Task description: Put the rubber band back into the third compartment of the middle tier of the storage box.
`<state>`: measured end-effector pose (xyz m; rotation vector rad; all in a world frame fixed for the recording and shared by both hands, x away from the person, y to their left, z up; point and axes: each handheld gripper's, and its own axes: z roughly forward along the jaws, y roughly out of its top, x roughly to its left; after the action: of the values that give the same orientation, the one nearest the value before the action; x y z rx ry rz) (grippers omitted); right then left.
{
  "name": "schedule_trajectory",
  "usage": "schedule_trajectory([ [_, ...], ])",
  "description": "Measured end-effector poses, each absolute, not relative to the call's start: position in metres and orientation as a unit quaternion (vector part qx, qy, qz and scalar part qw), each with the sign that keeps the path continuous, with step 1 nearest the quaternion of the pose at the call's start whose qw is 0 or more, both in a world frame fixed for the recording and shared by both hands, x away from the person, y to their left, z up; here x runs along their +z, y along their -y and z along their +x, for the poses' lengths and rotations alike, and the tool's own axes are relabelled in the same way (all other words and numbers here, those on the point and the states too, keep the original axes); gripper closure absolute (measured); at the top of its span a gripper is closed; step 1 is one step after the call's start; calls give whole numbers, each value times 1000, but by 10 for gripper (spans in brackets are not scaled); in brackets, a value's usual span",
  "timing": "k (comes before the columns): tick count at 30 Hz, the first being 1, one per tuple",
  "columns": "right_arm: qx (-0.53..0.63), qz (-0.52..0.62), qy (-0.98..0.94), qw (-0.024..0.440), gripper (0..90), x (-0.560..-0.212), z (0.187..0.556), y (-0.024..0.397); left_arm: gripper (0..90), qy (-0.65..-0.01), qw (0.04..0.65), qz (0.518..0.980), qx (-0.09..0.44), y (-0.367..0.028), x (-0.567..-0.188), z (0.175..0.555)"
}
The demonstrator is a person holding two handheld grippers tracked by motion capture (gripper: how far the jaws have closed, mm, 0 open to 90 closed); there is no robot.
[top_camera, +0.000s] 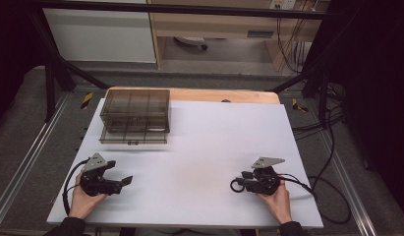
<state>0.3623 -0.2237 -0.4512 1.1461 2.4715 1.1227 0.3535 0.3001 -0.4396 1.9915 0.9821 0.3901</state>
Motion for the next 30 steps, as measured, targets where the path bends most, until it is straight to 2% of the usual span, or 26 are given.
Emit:
schedule_trajectory([
  [10,377,391,-835,86,781,-451,361,224,62,-395,429,797,156,-300,-440,354],
  [22,371,394,-837,80,859,-451,361,224,62,-395,428,798,156,-301,-440,354],
  [30,371,396,-836,78,871,-450,361,224,62,-396,429,797,157,-301,-440,353],
])
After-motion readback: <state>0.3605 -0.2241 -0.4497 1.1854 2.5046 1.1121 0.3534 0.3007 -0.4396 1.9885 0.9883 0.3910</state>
